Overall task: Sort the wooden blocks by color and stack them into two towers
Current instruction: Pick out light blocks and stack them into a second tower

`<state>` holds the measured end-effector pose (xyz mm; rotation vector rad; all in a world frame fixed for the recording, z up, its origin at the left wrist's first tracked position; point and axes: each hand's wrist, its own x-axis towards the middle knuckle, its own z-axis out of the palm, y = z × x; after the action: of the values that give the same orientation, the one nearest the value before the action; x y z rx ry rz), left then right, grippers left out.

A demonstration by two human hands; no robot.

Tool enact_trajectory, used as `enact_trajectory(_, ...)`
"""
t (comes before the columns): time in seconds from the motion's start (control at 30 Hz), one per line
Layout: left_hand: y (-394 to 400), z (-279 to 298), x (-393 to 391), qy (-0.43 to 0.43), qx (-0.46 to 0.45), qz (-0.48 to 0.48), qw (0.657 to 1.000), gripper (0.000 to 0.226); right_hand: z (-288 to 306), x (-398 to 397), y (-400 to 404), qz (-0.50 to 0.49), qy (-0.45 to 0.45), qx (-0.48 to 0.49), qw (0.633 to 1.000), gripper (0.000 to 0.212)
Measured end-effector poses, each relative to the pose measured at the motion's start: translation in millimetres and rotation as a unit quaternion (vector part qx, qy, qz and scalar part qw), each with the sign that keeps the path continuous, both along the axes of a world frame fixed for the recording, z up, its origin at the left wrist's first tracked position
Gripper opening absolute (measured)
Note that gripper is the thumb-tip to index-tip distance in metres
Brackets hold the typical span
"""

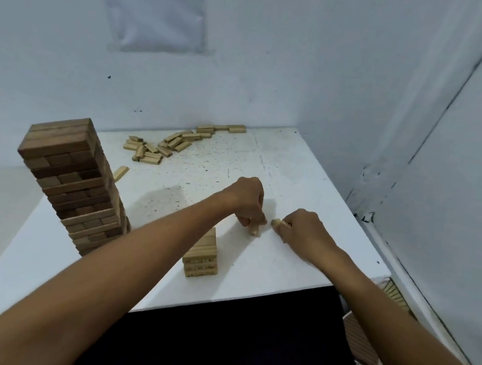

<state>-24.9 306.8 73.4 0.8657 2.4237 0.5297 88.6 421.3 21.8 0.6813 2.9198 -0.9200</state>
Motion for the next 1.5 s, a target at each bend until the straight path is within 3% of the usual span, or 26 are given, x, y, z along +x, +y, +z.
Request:
enact_trajectory(0.2, 4.8, -9.4, 1.4, -0.015, -0.002, -0.021, 1.0, 0.025, 9.1, -0.2, 15.4, -0.057, 0.0, -0.04, 0.998, 0.051)
enact_trajectory(0.33, -0.3, -10.1, -0.7, 0.024, -0.045, -0.103, 0.993, 0.054, 1.9, -0.5, 25.9, -0.08, 0.028, -0.115, 0.99, 0.053)
enact_trajectory(0.43, -4.3, -11.2, 0.6, 0.07, -0.068, -0.176, 0.98, 0.068, 0.1, 1.4, 27.3, -0.085, 0.046, -0.119, 0.988, 0.016)
enact_trajectory(0.47, -4.8, -12.8, 1.1, 0.072, -0.063, -0.181, 0.979, 0.069, -0.5, 1.2, 28.3, -0.088, 0.038, -0.121, 0.988, 0.033)
enact_trajectory(0.53, -4.6, -16.3, 1.2, 0.081, -0.048, -0.187, 0.978, 0.068, 0.3, 0.5, 30.8, -0.092, 0.025, -0.12, 0.988, 0.047)
enact_trajectory(0.77, 1.7, -21.8, 1.3, 0.101, -0.011, -0.203, 0.974, 0.052, 6.1, 3.2, 33.3, -0.096, 0.052, -0.177, 0.978, 0.027)
enact_trajectory(0.97, 7.2, -24.2, 3.1, 0.115, 0.008, -0.219, 0.969, 0.051, 1.2, 1.3, 30.0, -0.101, 0.034, -0.082, 0.991, 0.019)
enact_trajectory(1.2, 9.3, -26.5, 4.8, 0.117, 0.018, -0.217, 0.969, 0.053, 1.5, 10.1, 30.4, -0.134, 0.067, -0.185, 0.971, 0.022)
enact_trajectory(1.5, 8.7, -30.0, 5.6, 0.117, 0.021, -0.213, 0.97, 0.05, 2.0, 11.3, 28.0, -0.129, 0.088, -0.172, 0.973, 0.011)
